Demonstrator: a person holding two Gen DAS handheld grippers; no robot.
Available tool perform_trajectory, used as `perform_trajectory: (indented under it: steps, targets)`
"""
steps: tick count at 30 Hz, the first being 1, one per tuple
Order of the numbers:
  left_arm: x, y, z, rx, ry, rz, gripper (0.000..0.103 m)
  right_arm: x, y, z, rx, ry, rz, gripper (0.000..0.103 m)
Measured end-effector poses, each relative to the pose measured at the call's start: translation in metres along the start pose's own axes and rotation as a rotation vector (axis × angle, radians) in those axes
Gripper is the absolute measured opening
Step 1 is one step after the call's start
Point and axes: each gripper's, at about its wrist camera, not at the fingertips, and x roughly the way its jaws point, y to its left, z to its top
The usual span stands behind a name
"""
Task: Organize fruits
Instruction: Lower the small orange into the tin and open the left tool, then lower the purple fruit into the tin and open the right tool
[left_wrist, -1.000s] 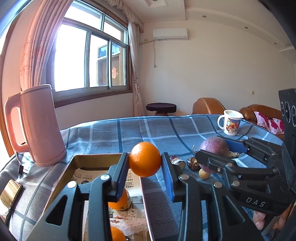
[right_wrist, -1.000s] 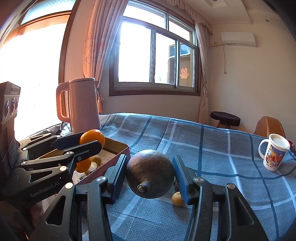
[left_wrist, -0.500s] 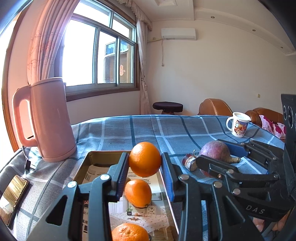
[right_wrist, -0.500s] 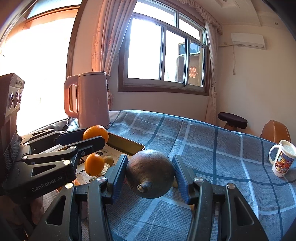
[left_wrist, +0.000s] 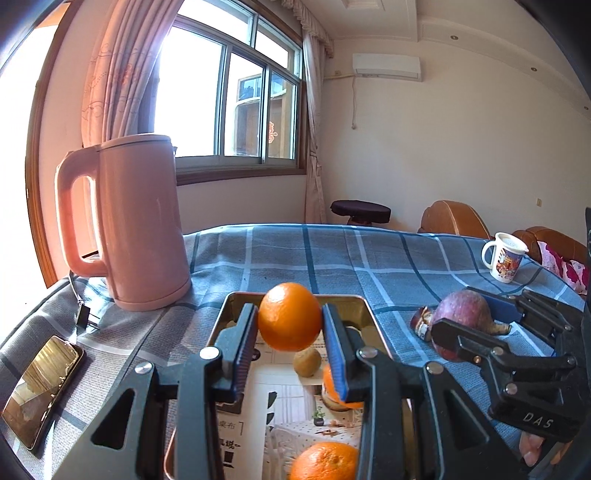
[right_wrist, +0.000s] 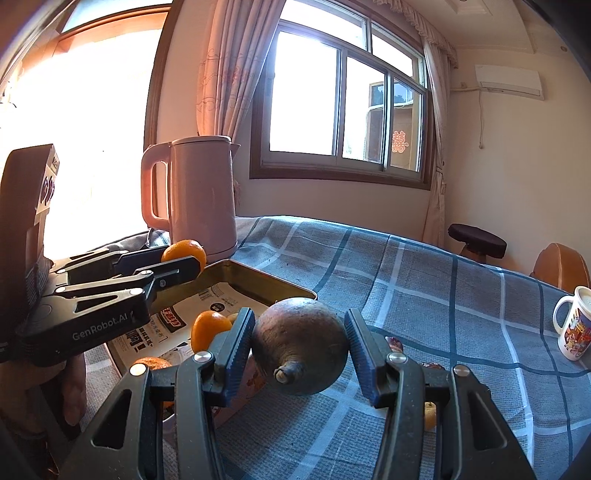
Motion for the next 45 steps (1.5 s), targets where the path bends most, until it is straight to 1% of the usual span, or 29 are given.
perform_trajectory:
  steps: [6, 15, 26, 43, 45]
  targets:
    - [0.003, 0.014, 0.0, -0.019, 0.024, 0.035, 0.037, 0.004, 0.01, 0.001, -0.011, 0.004, 0.019, 0.052]
    - [0.002, 0.026, -0.002, -0.032, 0.043, 0.053, 0.037, 0.009, 0.029, 0.003, -0.043, 0.008, 0.054, 0.052]
    - [0.002, 0.03, -0.003, -0.032, 0.066, 0.046, 0.037, 0.022, 0.045, 0.007, -0.07, 0.035, 0.085, 0.052]
    - [0.005, 0.033, -0.004, -0.035, 0.089, 0.041, 0.037, 0.023, 0.055, 0.008, -0.079, 0.018, 0.135, 0.052]
    - [0.006, 0.032, -0.004, -0.033, 0.094, 0.039, 0.037, 0.023, 0.055, 0.008, -0.075, 0.016, 0.153, 0.052]
